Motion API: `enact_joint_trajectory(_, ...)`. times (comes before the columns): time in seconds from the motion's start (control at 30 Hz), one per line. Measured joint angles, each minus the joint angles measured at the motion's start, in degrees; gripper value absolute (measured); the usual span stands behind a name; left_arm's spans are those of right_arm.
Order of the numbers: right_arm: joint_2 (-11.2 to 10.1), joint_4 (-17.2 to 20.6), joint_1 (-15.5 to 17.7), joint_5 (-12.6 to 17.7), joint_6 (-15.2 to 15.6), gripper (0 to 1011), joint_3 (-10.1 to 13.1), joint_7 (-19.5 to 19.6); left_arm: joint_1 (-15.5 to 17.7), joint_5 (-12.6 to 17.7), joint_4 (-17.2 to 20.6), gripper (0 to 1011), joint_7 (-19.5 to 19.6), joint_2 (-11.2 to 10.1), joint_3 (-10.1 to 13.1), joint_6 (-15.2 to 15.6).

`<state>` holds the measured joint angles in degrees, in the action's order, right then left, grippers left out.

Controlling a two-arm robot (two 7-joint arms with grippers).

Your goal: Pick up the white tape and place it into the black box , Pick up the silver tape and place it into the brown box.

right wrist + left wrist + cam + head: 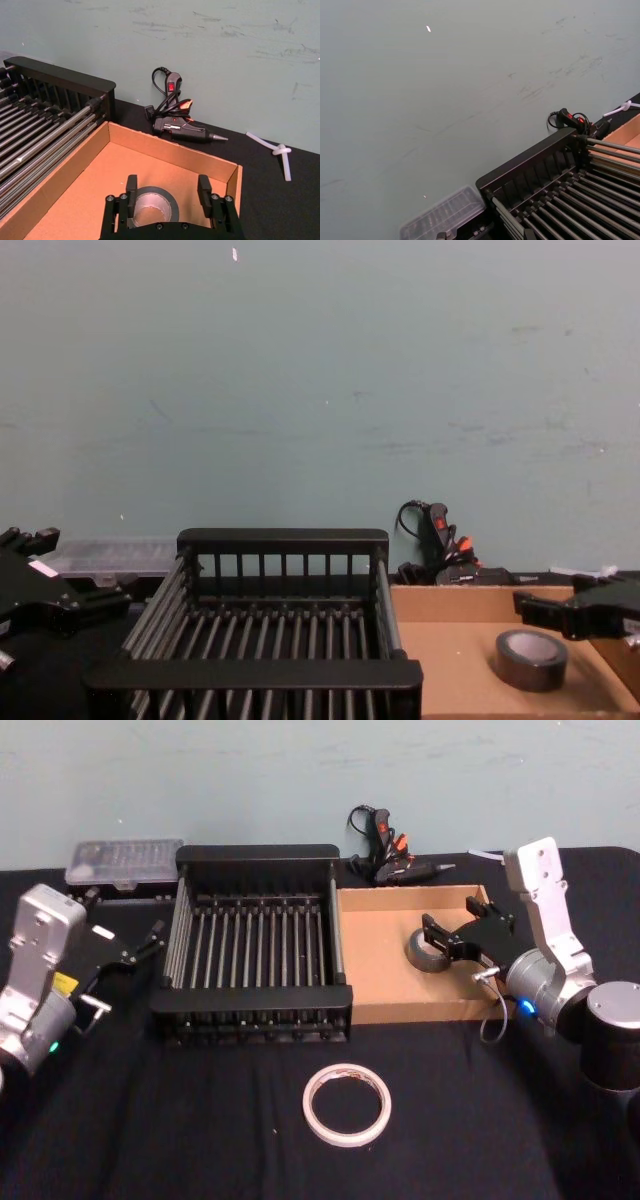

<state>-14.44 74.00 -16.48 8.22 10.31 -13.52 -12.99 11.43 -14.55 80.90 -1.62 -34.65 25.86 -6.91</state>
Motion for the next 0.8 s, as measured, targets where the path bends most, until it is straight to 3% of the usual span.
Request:
enact_joint_trajectory(0.3, 0.00, 0.03, 0.00, 0.05, 0.02, 1002, 0.00, 0.00, 0.00, 0.00, 0.00, 1001, 0.00, 0.00, 0.00, 0.00)
enact_joint_trajectory(0.8, -0.03, 0.54, 0.33, 0.07, -0.10, 1002, 0.27, -0.27, 0.00, 0.00, 0.00, 1001, 0.00, 0.00, 0.01, 0.00)
